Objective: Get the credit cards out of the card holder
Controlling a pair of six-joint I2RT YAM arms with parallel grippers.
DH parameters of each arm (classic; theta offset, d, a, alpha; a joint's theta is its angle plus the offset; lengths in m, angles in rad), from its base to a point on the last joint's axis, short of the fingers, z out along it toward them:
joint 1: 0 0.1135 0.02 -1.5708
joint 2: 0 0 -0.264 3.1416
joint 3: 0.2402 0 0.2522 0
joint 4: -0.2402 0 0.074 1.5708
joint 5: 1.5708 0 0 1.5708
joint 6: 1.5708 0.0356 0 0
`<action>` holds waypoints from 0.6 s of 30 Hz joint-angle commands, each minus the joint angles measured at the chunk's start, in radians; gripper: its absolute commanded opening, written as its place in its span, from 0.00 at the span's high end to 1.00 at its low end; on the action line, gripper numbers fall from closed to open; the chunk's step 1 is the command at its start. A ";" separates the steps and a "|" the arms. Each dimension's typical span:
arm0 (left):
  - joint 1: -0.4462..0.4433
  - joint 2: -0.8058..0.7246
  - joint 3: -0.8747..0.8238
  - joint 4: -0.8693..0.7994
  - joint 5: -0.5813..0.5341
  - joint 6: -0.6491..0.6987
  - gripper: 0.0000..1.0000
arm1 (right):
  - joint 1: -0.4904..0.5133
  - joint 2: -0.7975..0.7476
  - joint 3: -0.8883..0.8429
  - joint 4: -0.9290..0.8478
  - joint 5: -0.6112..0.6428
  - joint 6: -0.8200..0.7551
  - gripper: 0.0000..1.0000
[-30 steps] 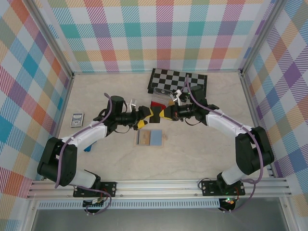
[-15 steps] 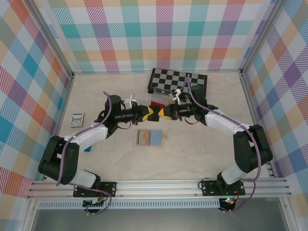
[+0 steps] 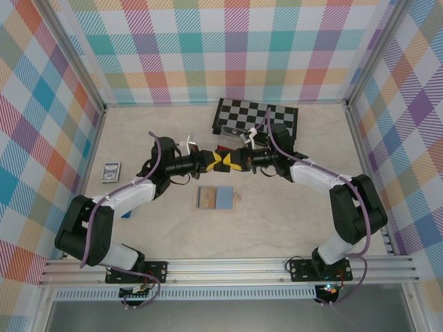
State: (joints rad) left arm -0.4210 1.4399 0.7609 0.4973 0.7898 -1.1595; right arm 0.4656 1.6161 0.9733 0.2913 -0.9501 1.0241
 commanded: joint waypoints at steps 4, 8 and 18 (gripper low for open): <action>0.017 -0.028 -0.017 -0.118 -0.029 0.037 0.79 | 0.013 -0.022 0.055 -0.135 0.097 -0.133 1.00; 0.068 -0.056 -0.019 -0.300 -0.071 0.131 0.55 | 0.010 -0.050 0.172 -0.487 0.264 -0.413 1.00; 0.129 -0.137 0.087 -0.935 -0.426 0.476 0.19 | -0.017 -0.025 0.482 -0.908 0.792 -0.984 1.00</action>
State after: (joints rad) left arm -0.3069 1.3350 0.7937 -0.1856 0.5140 -0.8257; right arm 0.4591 1.5940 1.3869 -0.4610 -0.3618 0.3008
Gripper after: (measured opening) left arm 0.798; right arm 0.047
